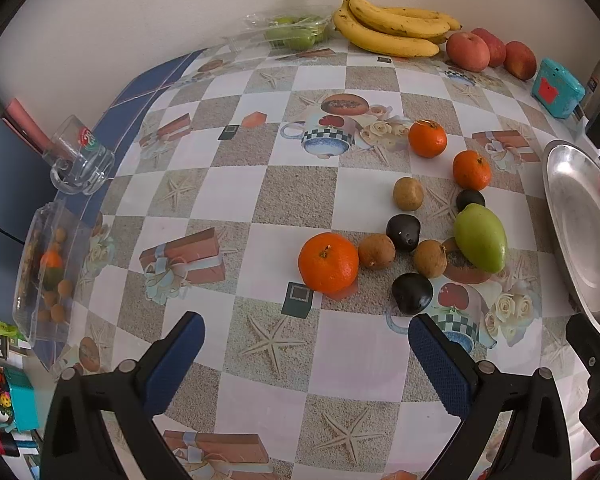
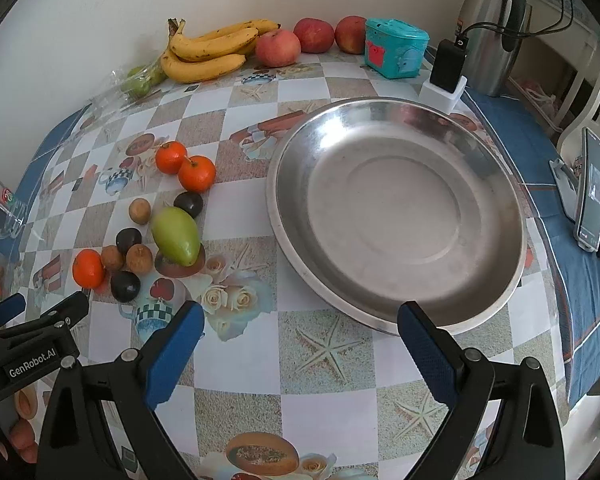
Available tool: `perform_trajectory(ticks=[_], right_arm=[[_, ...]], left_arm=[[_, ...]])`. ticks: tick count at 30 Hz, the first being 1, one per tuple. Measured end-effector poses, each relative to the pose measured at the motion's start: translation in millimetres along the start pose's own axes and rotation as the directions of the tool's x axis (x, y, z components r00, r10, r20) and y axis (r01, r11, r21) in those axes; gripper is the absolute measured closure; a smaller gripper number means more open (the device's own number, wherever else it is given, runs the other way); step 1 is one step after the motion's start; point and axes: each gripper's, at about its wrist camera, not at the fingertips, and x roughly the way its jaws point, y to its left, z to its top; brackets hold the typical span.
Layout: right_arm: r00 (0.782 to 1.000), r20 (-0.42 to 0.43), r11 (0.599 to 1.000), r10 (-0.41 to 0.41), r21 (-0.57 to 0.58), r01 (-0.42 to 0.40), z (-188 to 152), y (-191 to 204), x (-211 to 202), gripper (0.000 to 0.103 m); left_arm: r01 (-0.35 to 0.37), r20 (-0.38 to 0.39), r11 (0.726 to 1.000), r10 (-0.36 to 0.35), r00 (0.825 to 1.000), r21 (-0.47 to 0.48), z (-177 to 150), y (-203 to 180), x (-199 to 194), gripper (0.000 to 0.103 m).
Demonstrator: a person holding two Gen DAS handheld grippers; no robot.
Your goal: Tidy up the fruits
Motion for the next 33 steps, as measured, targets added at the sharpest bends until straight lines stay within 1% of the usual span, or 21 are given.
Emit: perform_trajectory(ticks=[33], right_arm=[[1.000, -0.008, 1.000, 0.001, 0.001, -0.001, -0.9, 0.0, 2.0, 0.006]], left_arm=[[-0.001, 0.004, 1.000, 0.001, 1.000, 0.005, 0.0, -0.6, -1.1, 0.000]])
